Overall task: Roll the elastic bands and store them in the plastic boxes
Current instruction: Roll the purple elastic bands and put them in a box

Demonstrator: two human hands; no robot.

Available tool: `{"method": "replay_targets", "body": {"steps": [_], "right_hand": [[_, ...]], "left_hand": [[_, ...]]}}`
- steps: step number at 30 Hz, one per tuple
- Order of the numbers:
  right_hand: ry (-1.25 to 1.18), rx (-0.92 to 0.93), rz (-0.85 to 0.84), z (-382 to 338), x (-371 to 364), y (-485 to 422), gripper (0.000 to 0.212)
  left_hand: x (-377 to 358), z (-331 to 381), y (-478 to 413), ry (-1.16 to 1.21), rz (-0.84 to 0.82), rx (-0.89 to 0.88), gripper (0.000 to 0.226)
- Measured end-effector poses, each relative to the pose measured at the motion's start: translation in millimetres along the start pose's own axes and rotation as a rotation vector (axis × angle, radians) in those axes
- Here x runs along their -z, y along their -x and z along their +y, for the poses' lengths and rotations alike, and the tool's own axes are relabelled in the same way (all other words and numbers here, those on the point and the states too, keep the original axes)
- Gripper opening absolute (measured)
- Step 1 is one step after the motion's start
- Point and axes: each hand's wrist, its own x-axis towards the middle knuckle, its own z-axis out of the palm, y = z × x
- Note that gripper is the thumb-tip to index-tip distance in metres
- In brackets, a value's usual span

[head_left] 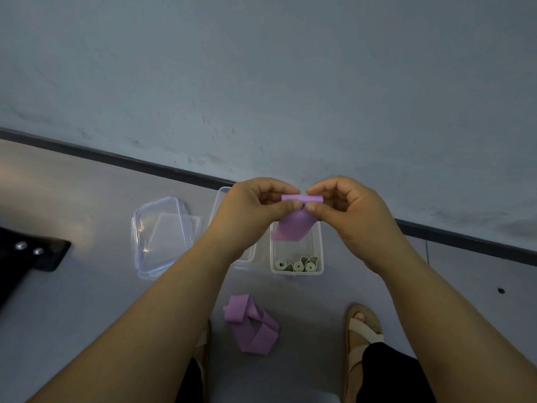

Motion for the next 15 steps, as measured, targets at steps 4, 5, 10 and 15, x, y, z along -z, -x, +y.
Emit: {"method": "replay_targets", "body": {"steps": [4, 5, 10, 15], "right_hand": [[0.007, -0.037, -0.001, 1.8, -1.8, 0.1, 0.006], [0.029, -0.035, -0.004, 1.9, -2.2, 0.1, 0.006], [0.012, -0.036, -0.007, -0.4, -0.6, -0.9, 0.008], [-0.058, -0.025, 0.008, 2.1, 1.8, -0.7, 0.015]], "left_hand": [[-0.7, 1.6, 1.1, 0.004, -0.002, -0.019, 0.011], [-0.7, 1.9, 1.3, 0.005, -0.005, -0.020, 0.012], [-0.9, 1.3, 0.8, 0.008, -0.017, -0.010, 0.013], [-3.0, 2.4, 1.4, 0.082, -0.064, 0.071, 0.009]]}}
